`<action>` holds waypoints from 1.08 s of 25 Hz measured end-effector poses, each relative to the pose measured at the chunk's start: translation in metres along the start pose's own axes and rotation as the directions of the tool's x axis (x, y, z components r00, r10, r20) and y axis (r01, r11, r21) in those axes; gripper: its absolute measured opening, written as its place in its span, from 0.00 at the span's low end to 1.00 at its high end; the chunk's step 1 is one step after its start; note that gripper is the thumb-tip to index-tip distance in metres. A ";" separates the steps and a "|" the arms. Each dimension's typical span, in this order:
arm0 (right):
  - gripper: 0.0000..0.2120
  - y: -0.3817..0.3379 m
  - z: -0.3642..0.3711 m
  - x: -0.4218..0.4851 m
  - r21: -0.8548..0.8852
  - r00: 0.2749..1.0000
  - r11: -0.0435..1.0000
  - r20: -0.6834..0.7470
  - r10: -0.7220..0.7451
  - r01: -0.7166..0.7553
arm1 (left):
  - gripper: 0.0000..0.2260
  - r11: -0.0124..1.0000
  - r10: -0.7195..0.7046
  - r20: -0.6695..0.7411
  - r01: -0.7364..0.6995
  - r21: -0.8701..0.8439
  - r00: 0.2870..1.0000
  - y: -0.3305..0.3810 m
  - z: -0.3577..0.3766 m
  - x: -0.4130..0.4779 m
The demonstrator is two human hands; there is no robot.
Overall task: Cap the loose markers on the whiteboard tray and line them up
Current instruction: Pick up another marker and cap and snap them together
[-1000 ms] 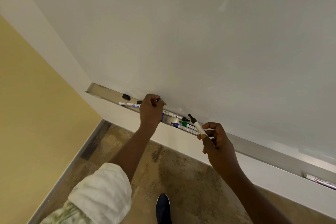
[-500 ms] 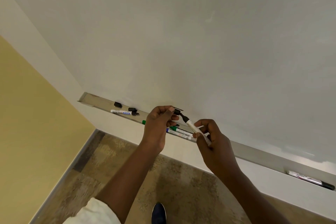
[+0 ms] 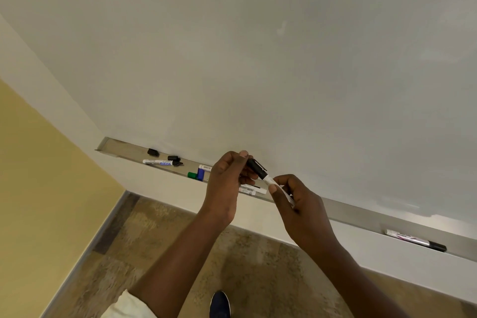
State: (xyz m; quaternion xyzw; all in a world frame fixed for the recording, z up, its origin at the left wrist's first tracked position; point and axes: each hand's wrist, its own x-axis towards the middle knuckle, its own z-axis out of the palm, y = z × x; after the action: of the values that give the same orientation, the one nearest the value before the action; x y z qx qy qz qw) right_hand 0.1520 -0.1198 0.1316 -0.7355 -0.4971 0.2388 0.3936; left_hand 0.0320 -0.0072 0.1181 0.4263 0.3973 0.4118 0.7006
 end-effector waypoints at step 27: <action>0.09 0.032 0.006 -0.015 0.041 0.999 0.999 0.047 -0.019 0.018 | 0.38 0.818 -0.532 0.245 0.566 -0.097 0.810 -0.046 0.053 -0.018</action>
State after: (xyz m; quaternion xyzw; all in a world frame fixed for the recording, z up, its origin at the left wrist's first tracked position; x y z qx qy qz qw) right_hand 0.1588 -0.1379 0.1018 -0.7169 -0.5081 0.2624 0.3987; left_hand 0.0849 -0.0519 0.0960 0.2739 0.3930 0.1758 0.8600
